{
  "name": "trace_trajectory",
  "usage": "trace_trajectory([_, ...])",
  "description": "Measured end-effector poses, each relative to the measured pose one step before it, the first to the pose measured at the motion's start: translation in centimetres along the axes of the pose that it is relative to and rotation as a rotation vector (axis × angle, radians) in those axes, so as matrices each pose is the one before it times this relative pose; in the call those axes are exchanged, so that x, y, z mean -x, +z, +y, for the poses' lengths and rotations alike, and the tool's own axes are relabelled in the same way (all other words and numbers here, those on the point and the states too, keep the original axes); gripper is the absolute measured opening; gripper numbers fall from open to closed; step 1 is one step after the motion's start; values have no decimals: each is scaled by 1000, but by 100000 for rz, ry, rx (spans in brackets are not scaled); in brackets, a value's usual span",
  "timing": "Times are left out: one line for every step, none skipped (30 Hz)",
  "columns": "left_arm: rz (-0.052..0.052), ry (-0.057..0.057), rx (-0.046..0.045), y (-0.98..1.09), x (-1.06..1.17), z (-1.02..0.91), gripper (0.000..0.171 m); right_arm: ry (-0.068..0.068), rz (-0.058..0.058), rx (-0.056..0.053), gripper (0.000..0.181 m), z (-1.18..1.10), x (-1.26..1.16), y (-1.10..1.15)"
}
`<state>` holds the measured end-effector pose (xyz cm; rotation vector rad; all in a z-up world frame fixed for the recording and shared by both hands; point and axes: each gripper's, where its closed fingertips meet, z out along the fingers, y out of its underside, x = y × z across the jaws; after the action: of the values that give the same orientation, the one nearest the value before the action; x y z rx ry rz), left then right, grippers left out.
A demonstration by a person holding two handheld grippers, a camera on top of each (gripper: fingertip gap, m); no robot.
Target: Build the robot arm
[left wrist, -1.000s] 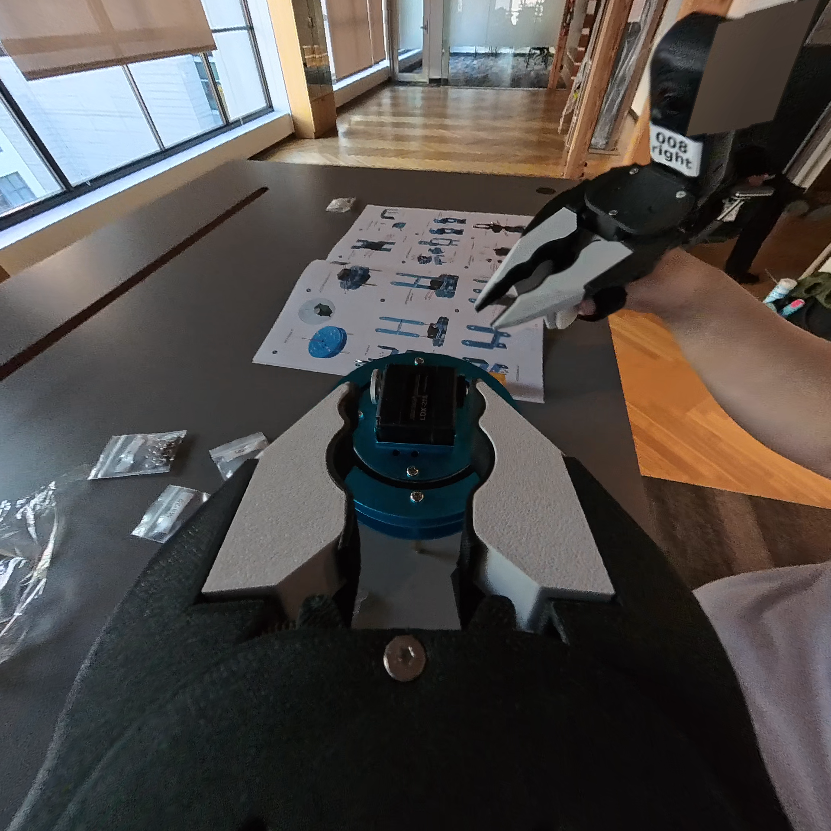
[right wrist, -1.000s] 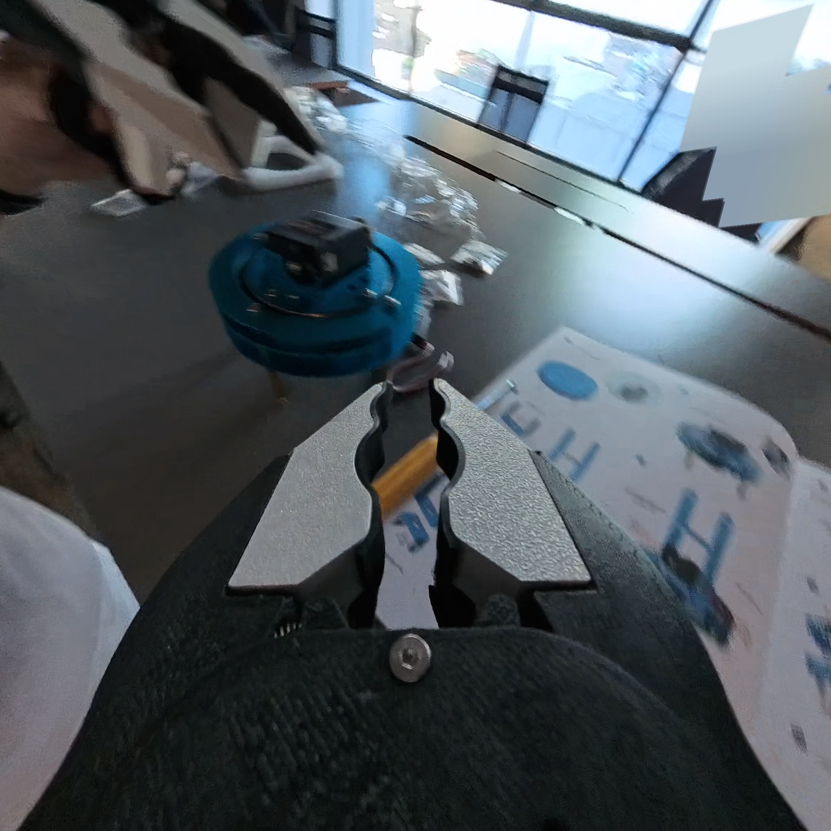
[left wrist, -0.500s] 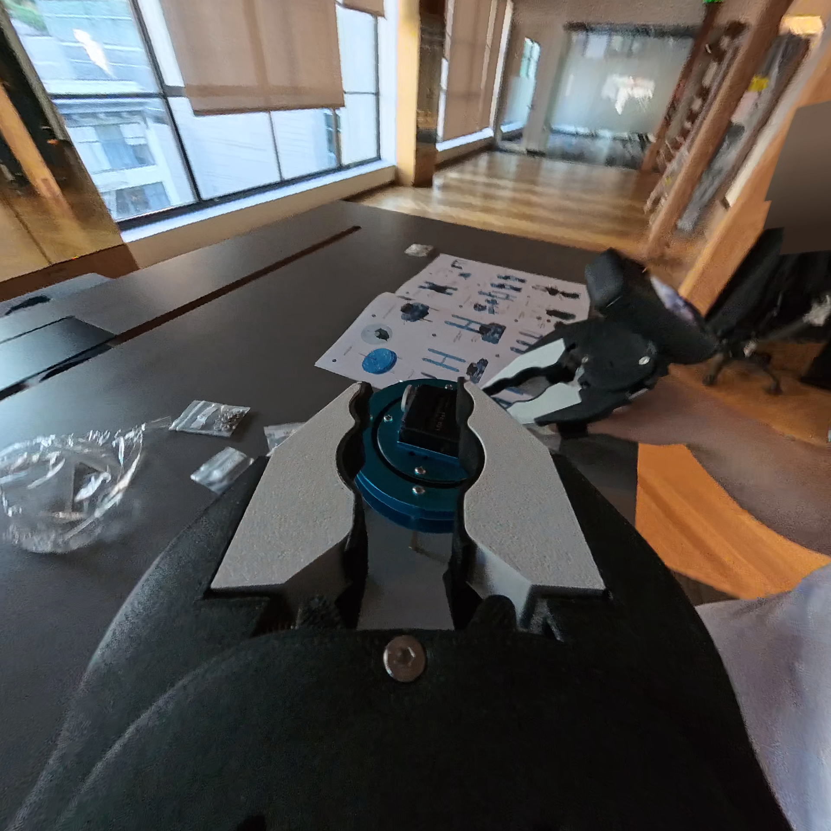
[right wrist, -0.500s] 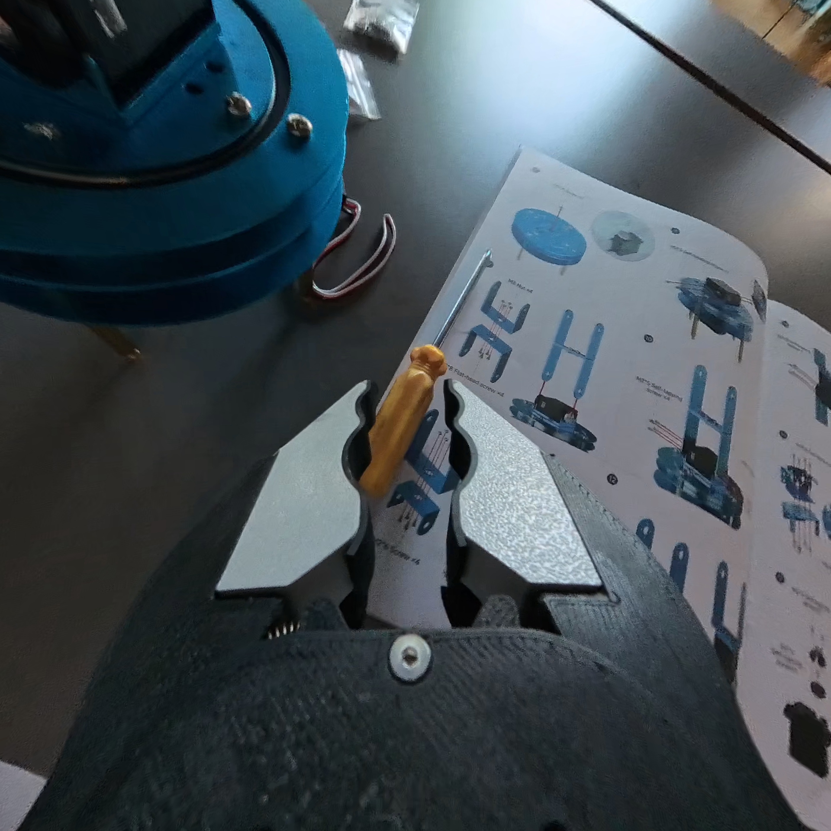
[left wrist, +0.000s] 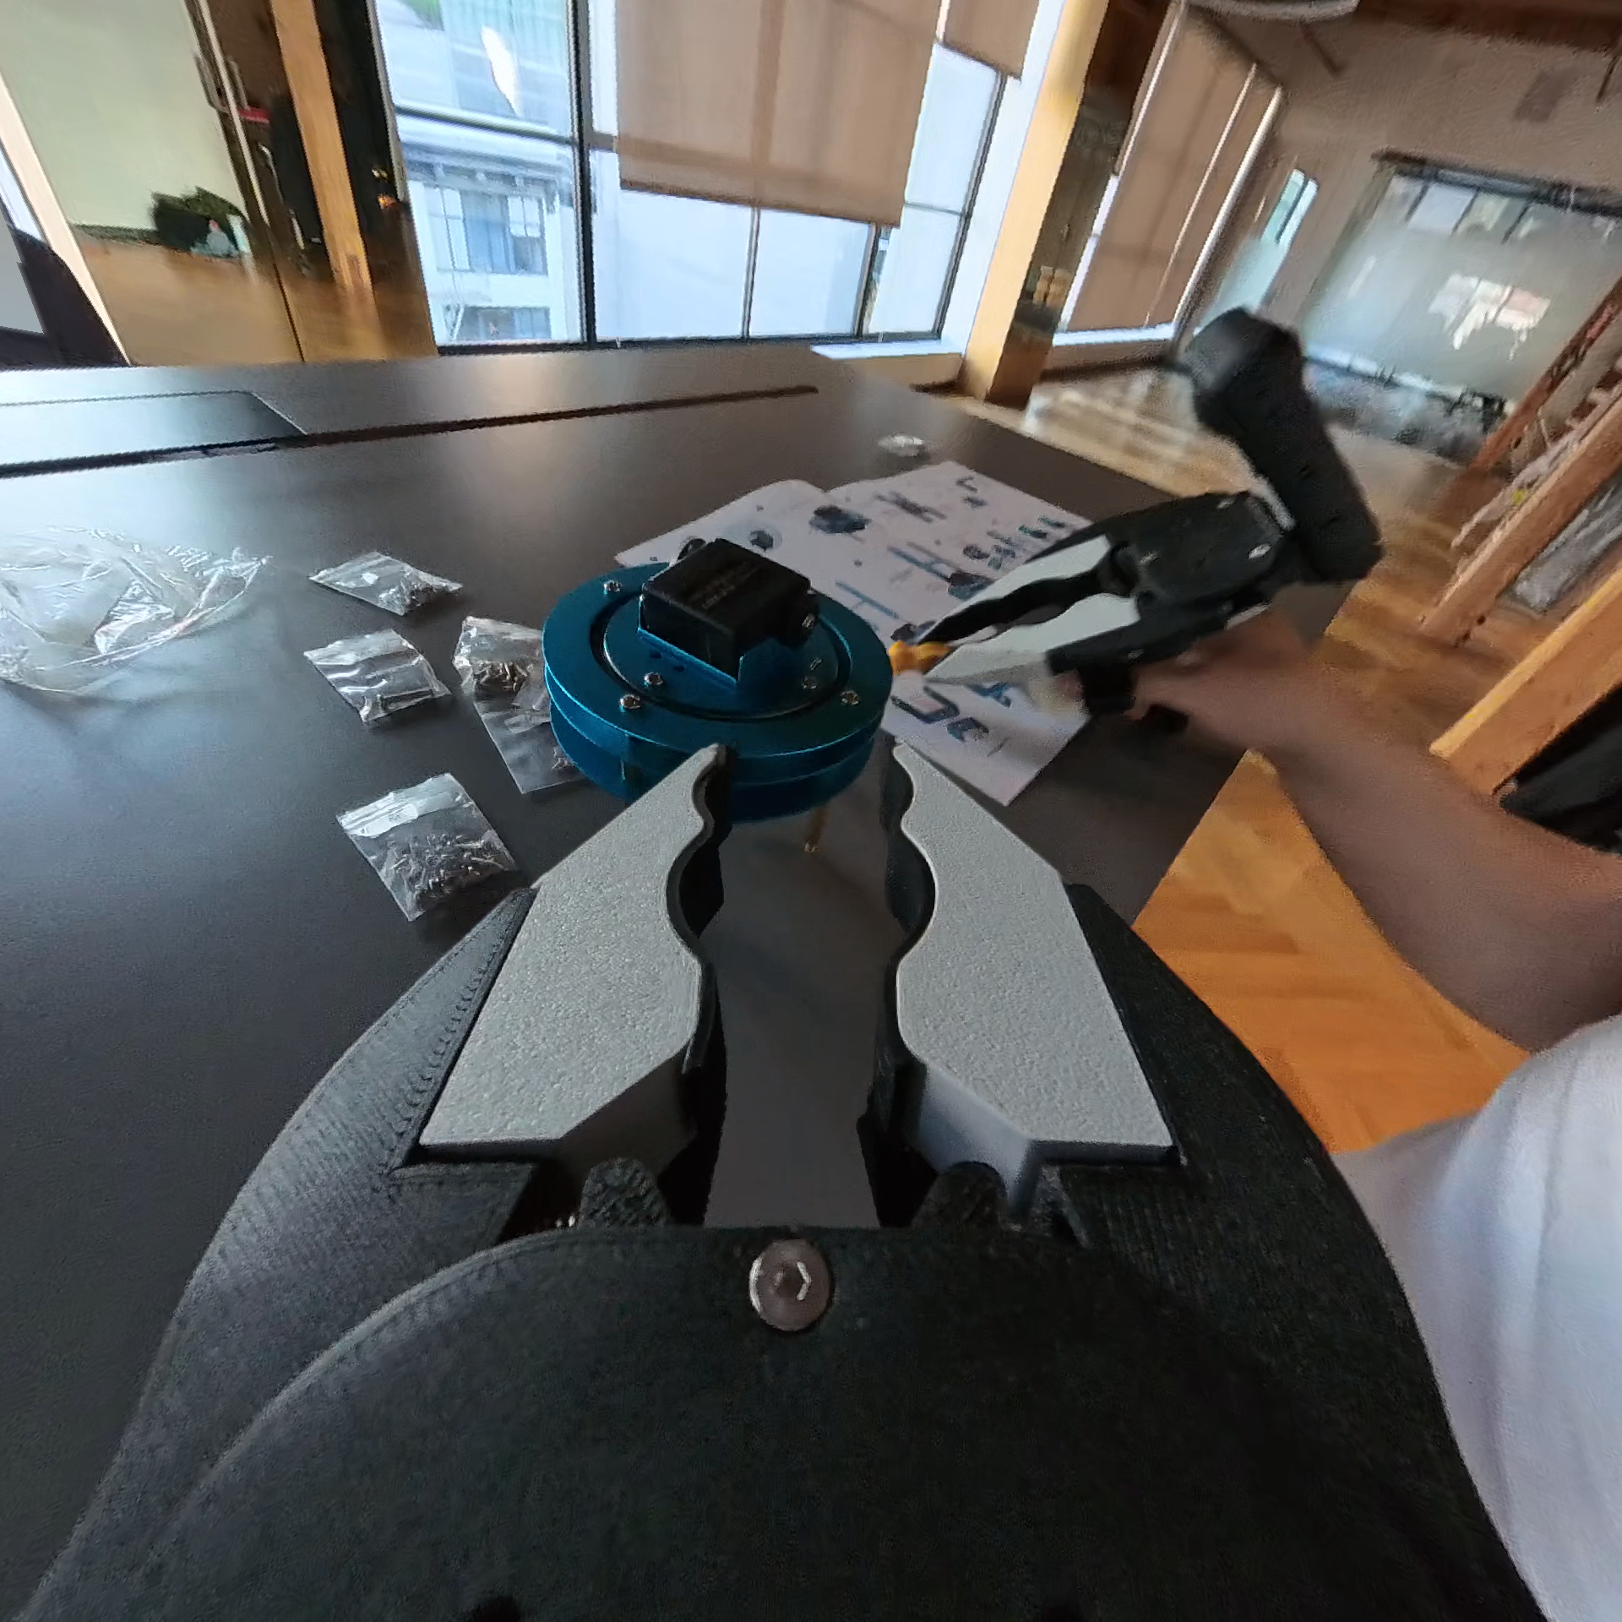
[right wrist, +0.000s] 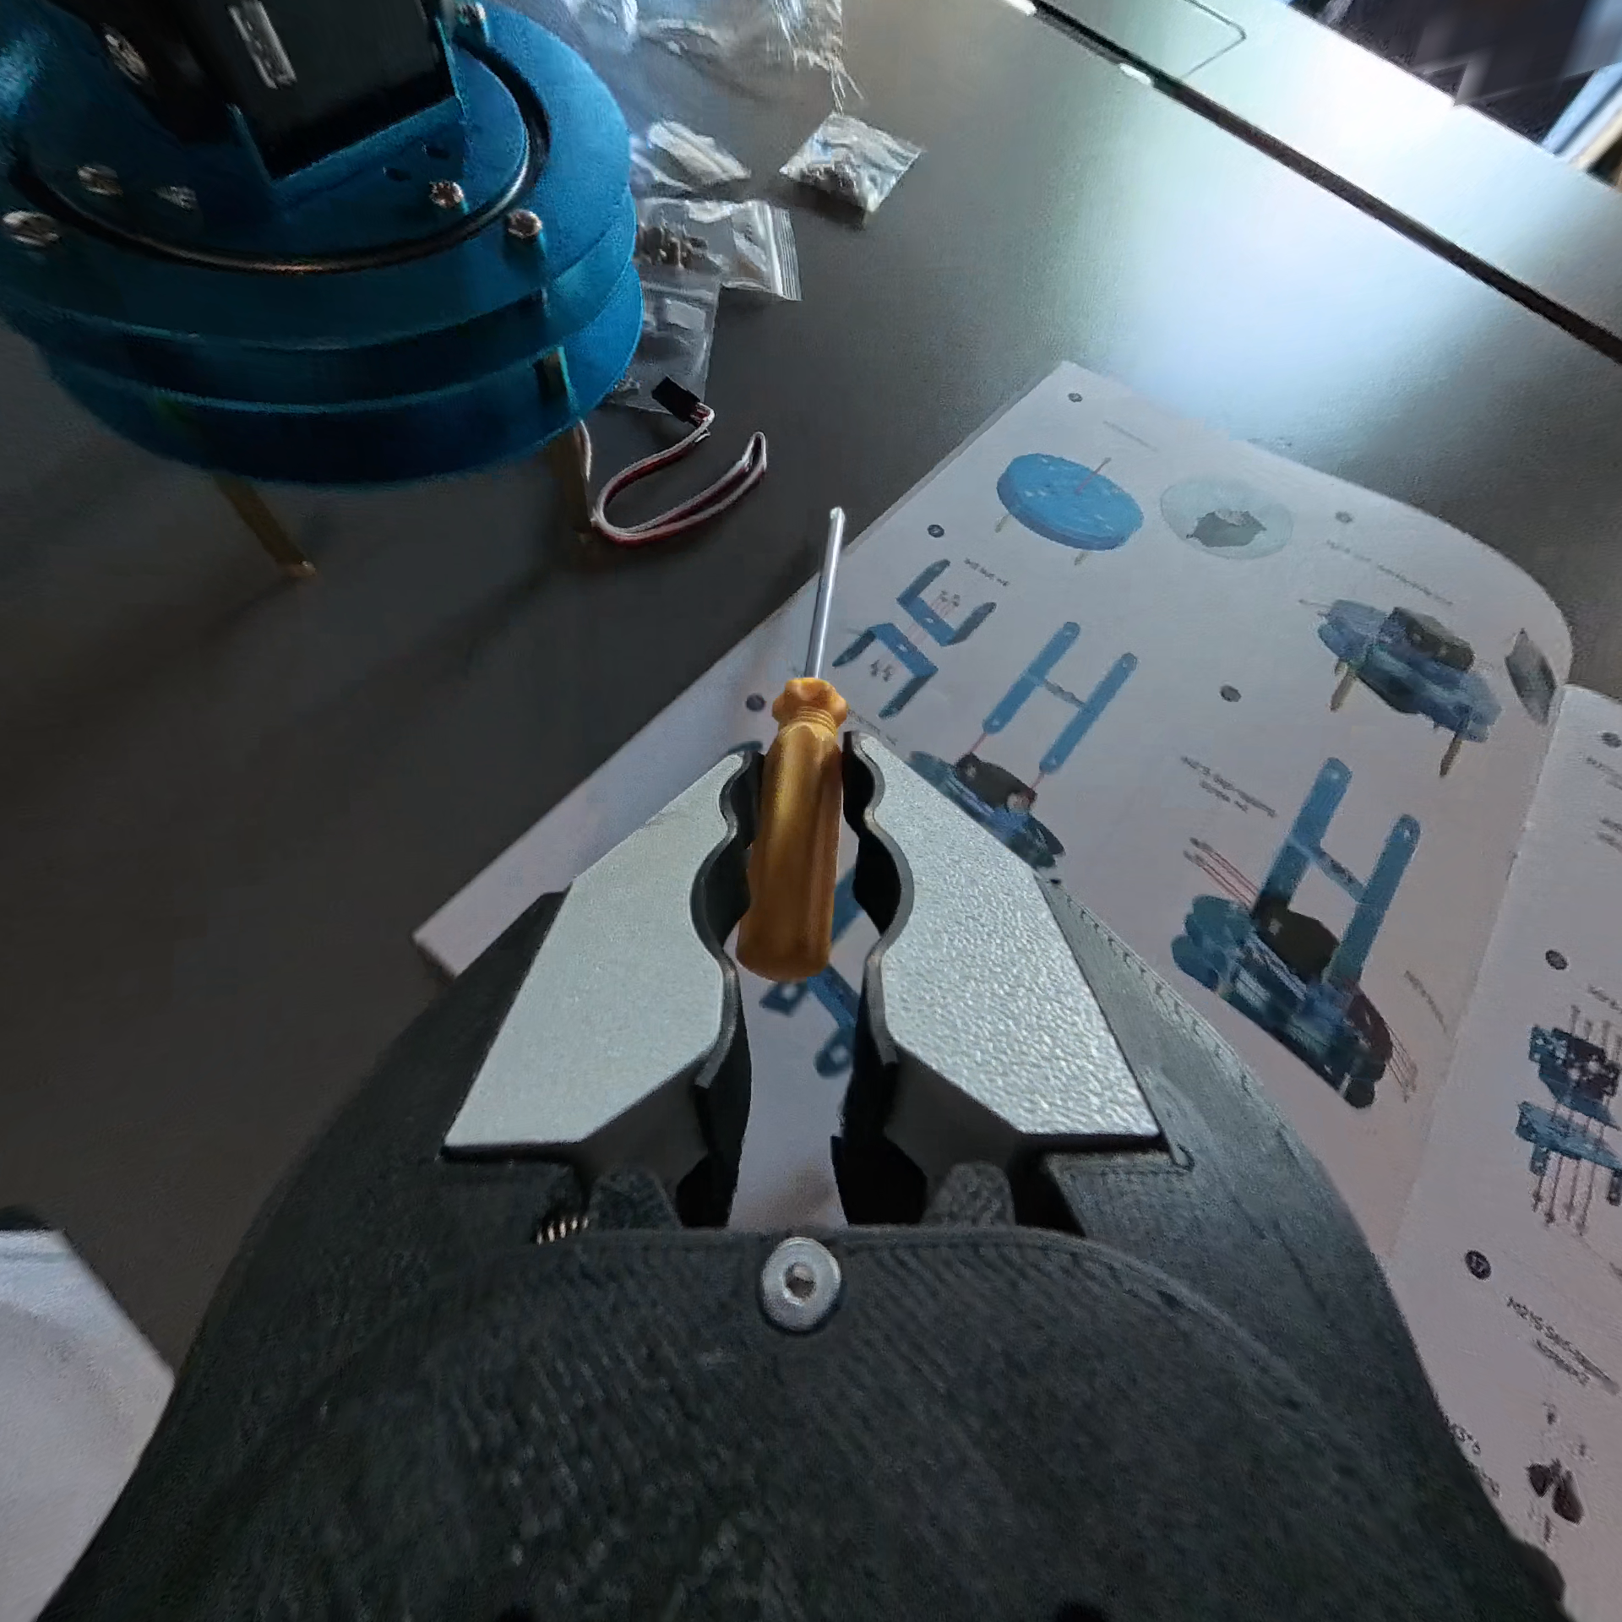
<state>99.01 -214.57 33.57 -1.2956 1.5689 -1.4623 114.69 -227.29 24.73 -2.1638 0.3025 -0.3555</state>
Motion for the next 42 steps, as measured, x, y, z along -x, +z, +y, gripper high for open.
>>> trace_trajectory([509, 1717, 1136, 259, 183, 88, 31, -184, -4659, -3156, 17, 199, -178, -713])
trace_trajectory([1008, 2337, 213, 280, 181, -88, 31, 1490, -1961, -1979, 17, 399, -647, -772])
trace_trajectory([1177, 2051, 409, 302, 286, -85, 31, 2288, -1733, -1103, 17, 400, -763, -792])
trace_trajectory([1372, 1278, 1382, 317, 367, 39, 31, 460, -5038, -2468, 17, 129, -183, -832])
trace_trajectory([1869, 798, 1489, 281, 351, 111, 32, 5179, -3680, -2617, 17, 33, -386, -845])
trace_trajectory([2272, 480, 763, 233, 296, 89, 32, 6156, -4624, -2039, 17, 5, -262, -772])
trace_trajectory([2167, 432, -111, 178, 263, 40, 33, 3422, -7313, -3192, 17, -280, 265, -758])
trace_trajectory([2034, 694, -1021, 103, 205, -55, 33, 2181, -6615, -4422, 16, -515, 351, -699])
trace_trajectory([1842, 956, -1524, 71, 128, -55, 32, 1732, -4296, -3130, 16, -495, 97, -569])
trace_trajectory([1463, 1046, -1049, 57, 142, 65, 32, -2113, -5050, -2541, 16, -557, 354, -372])
trace_trajectory([1130, 723, -440, 72, 132, 143, 32, -5149, -5759, -2668, 17, -645, 589, -172])
trace_trajectory([1188, 170, -60, 123, 98, 172, 32, -3737, -4782, -2205, 16, -685, 376, 37])
trace_trajectory([1490, -175, 324, 169, -1, 163, 33, -1173, -5640, -1224, 16, -718, 336, 249])
trace_trajectory([1803, -114, 621, 197, -110, 180, 33, -2456, -7674, -1525, 16, -832, 590, 417])
trace_trajectory([1804, -106, 538, 181, -141, 144, 33, -3638, -7932, -1277, 16, -809, 557, 548])
trace_trajectory([1320, -93, 261, 163, -70, 101, 33, -2154, -6591, 233, 16, -629, 151, 600])
trace_trajectory([1038, -380, 242, 144, -37, 100, 33, -1757, -6282, 1909, 17, -392, -70, 631])
trace_trajectory([2072, -1117, -611, 106, -164, -1, 33, -2678, -6068, 2653, 16, -212, -192, 592])
trace_trajectory([2589, -2206, -2056, 64, -221, -175, 31, -2536, -5129, 3018, 17, -33, -364, 540])
trace_trajectory([1773, -2721, -3300, 34, -81, -300, 31, -223, -4466, 2860, 17, 35, -487, 505])
trace_trajectory([539, -2406, -3695, 5, 56, -332, 31, 1014, -4599, 1970, 16, -28, -391, 520])
trace_trajectory([-66, -1391, -3305, -3, 86, -225, 31, 649, -4494, 1848, 16, 13, -251, 506])
trace_trajectory([-574, -531, -2390, 15, 109, -95, 31, -54, -3497, 2235, 16, 148, -243, 475])
trace_trajectory([-598, -107, -1268, 39, 75, -53, 31, -187, -1588, 2565, 16, 267, -419, 407])
trace_trajectory([517, 941, -561, 22, -141, -99, 31, -87, -1887, 1558, 16, 151, -263, 333])
trace_trajectory([-295, 1900, -544, 32, -44, -112, 31, 224, -1955, 408, 16, 11, -161, 255])
trace_trajectory([-2026, 1411, 197, 53, 262, -23, 31, -5, -706, -162, 16, -95, -233, 161])
trace_trajectory([-2007, 487, 1182, 94, 325, 98, 32, -873, -410, -361, 16, -107, -141, 97])
trace_trajectory([-462, 111, 1003, 119, 133, 132, 34, -1126, 9, 480, 17, -16, -138, 66])
trace_trajectory([179, -217, 276, 120, 15, 73, 34, -1176, 563, 1177, 16, 47, -181, 43])
trace_trajectory([575, -542, -130, 91, -19, 0, 34, -1304, 188, 1819, 16, 111, -82, 63])
trace_trajectory([855, -523, -327, 39, -57, -45, 34, -1535, 667, 1930, 16, 102, -137, 60])
trace_trajectory([761, -582, -729, -11, 9, -99, 34, -1860, 1177, 2231, 16, 93, -200, 47])
trace_trajectory([813, -1070, -1230, -49, 66, -169, 35, -2211, 120, 2018, 16, 26, -6, 46])
trace_trajectory([1291, -1438, -1401, -62, 20, -197, 35, -1855, 400, 1999, 16, -14, -66, 29])
trace_trajectory([1356, -1404, -1111, -81, -8, -148, 35, -1791, 1168, 1762, 16, -51, -172, 9])
trace_trajectory([824, -1019, -452, -48, 0, -59, 35, -1742, 848, 1812, 16, -39, -142, 3])
trace_trajectory([346, -449, -17, -5, -5, -1, 35, -1345, 209, 1554, 16, -44, -21, -7])
trace_trajectory([367, 166, 358, 36, -66, 58, 35, -888, 428, 1576, 16, -19, -64, -17])
trace_trajectory([432, 633, 665, 71, -117, 90, 35, -1017, 349, 1072, 16, -52, -13, -19])
trace_trajectory([220, 794, 833, 85, -108, 110, 35, -1042, 613, 572, 16, -68, -30, -28])
trace_trajectory([210, 684, 846, 100, -102, 106, 35, -497, 530, 169, 17, -102, -51, -38])
